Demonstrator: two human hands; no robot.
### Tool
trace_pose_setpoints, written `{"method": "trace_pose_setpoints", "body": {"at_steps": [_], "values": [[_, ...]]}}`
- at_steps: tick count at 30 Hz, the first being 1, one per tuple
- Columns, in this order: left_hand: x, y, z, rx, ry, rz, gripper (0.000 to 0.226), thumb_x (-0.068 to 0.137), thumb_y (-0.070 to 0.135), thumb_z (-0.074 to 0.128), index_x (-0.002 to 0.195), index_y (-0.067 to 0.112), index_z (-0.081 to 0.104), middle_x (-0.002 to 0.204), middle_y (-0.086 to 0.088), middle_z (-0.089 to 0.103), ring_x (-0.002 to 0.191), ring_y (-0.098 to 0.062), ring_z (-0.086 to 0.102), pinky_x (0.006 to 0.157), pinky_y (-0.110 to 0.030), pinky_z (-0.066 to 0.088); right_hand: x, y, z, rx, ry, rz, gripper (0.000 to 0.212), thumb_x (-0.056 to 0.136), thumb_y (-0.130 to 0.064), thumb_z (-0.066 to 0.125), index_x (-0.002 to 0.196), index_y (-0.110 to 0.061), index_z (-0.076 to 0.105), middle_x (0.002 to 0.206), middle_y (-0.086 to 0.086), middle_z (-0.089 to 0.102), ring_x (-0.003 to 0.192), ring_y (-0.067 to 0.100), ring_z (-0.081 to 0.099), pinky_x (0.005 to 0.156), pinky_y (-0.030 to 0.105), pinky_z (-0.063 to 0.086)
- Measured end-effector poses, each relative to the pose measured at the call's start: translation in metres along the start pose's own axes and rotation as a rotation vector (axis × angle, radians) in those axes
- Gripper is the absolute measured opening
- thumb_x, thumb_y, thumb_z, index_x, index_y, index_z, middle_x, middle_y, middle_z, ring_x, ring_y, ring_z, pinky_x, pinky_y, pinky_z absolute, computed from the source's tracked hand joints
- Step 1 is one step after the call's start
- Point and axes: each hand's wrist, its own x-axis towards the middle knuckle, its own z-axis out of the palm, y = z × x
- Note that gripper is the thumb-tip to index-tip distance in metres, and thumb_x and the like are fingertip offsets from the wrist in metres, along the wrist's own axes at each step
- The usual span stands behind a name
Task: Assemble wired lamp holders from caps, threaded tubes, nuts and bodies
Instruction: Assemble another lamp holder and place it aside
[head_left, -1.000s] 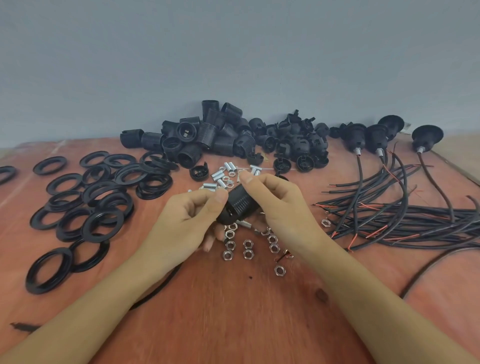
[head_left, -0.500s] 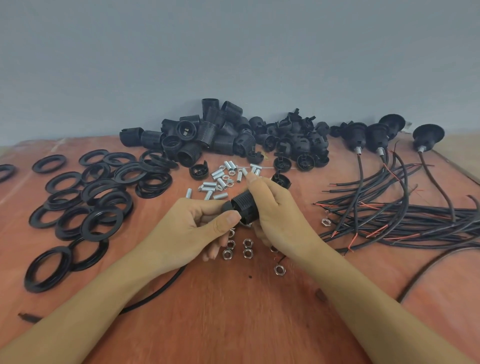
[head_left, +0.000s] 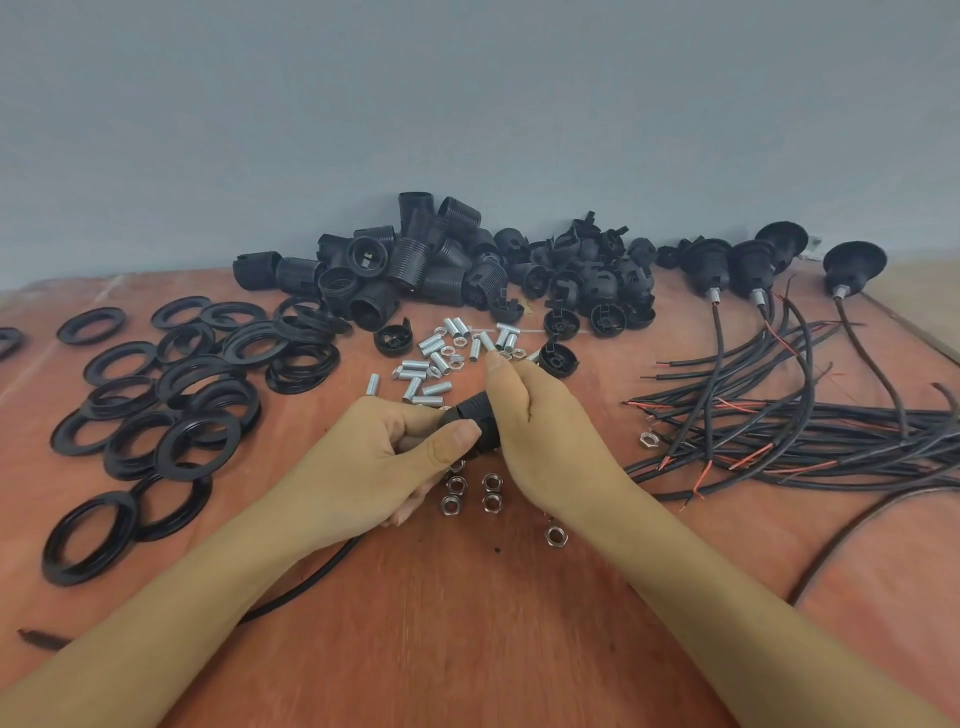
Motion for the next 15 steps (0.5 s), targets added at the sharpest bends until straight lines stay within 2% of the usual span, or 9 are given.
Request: {"method": "trace_pose_setpoints", "body": {"at_steps": [2, 5, 6, 8, 9, 12, 13, 15], "values": [[0.0, -0.002, 0.001, 0.03, 0.029, 0.016, 0.04, 0.089, 0.046, 0.055, 0.064, 0.015, 0.062, 0.043, 0.005, 0.043, 0.033, -0.008, 0.037, 0.039, -0.016, 0.032, -0.001, 0.0, -0.001, -0.027, 0.014, -0.019, 0.041, 0.098, -0.049, 0.033, 0.066, -0.024, 0.039, 0.056, -0.01, 0.041, 0.051, 0.001, 0.041, 0.05, 0.019, 0.032], [0.001, -0.005, 0.0, 0.014, 0.06, 0.034, 0.052, 0.088, 0.054, 0.058, 0.083, 0.004, 0.069, 0.04, 0.007, 0.043, 0.031, -0.006, 0.037, 0.038, -0.015, 0.031, -0.002, -0.001, -0.001, -0.017, 0.014, -0.048, 0.04, 0.1, -0.048, 0.032, 0.068, -0.024, 0.04, 0.059, -0.011, 0.044, 0.053, 0.0, 0.043, 0.053, 0.016, 0.035], [0.001, -0.004, -0.001, 0.001, 0.07, 0.044, 0.051, 0.087, 0.058, 0.059, 0.088, 0.008, 0.072, 0.039, 0.007, 0.043, 0.031, -0.006, 0.037, 0.039, -0.015, 0.031, -0.003, -0.001, 0.0, 0.011, 0.009, -0.054, 0.04, 0.1, -0.047, 0.032, 0.069, -0.023, 0.04, 0.059, -0.012, 0.044, 0.053, 0.0, 0.043, 0.053, 0.015, 0.035], [0.002, 0.0, -0.003, 0.01, 0.089, 0.092, 0.033, 0.086, 0.059, 0.06, 0.085, 0.029, 0.074, 0.038, 0.006, 0.044, 0.031, -0.005, 0.037, 0.04, -0.015, 0.031, -0.002, -0.003, 0.001, 0.067, 0.012, -0.079, 0.041, 0.102, -0.045, 0.032, 0.071, -0.02, 0.042, 0.061, -0.016, 0.046, 0.055, 0.001, 0.042, 0.054, 0.015, 0.036], [0.002, 0.0, -0.003, 0.021, 0.101, 0.122, 0.028, 0.085, 0.057, 0.059, 0.084, 0.033, 0.074, 0.038, 0.005, 0.044, 0.031, -0.005, 0.037, 0.04, -0.014, 0.031, -0.002, -0.004, 0.002, 0.1, 0.02, -0.092, 0.043, 0.102, -0.046, 0.032, 0.073, -0.018, 0.045, 0.063, -0.016, 0.047, 0.058, 0.001, 0.043, 0.056, 0.016, 0.037], [0.002, 0.001, -0.001, 0.005, 0.176, 0.194, 0.03, 0.083, 0.05, 0.064, 0.095, 0.023, 0.071, 0.046, 0.007, 0.053, 0.033, 0.0, 0.041, 0.04, -0.011, 0.033, -0.003, -0.01, 0.002, 0.303, 0.027, -0.104, 0.04, 0.1, -0.052, 0.04, 0.081, -0.019, 0.053, 0.065, -0.015, 0.054, 0.063, 0.003, 0.051, 0.061, 0.019, 0.045], [0.001, 0.001, 0.001, 0.006, 0.207, 0.213, 0.033, 0.081, 0.048, 0.065, 0.099, 0.021, 0.069, 0.051, 0.009, 0.057, 0.036, 0.001, 0.043, 0.041, -0.01, 0.034, -0.004, -0.012, 0.001, 0.38, 0.015, -0.096, 0.037, 0.098, -0.053, 0.044, 0.084, -0.02, 0.055, 0.064, -0.014, 0.057, 0.061, 0.004, 0.053, 0.058, 0.021, 0.047], [0.001, 0.0, 0.001, 0.036, 0.281, 0.233, 0.035, 0.077, 0.048, 0.064, 0.101, 0.022, 0.068, 0.054, 0.01, 0.057, 0.039, 0.003, 0.045, 0.045, -0.008, 0.035, -0.004, -0.014, -0.002, 0.501, -0.013, -0.077, 0.034, 0.095, -0.05, 0.048, 0.093, -0.017, 0.056, 0.06, -0.009, 0.058, 0.049, 0.005, 0.049, 0.045, 0.017, 0.041]]}}
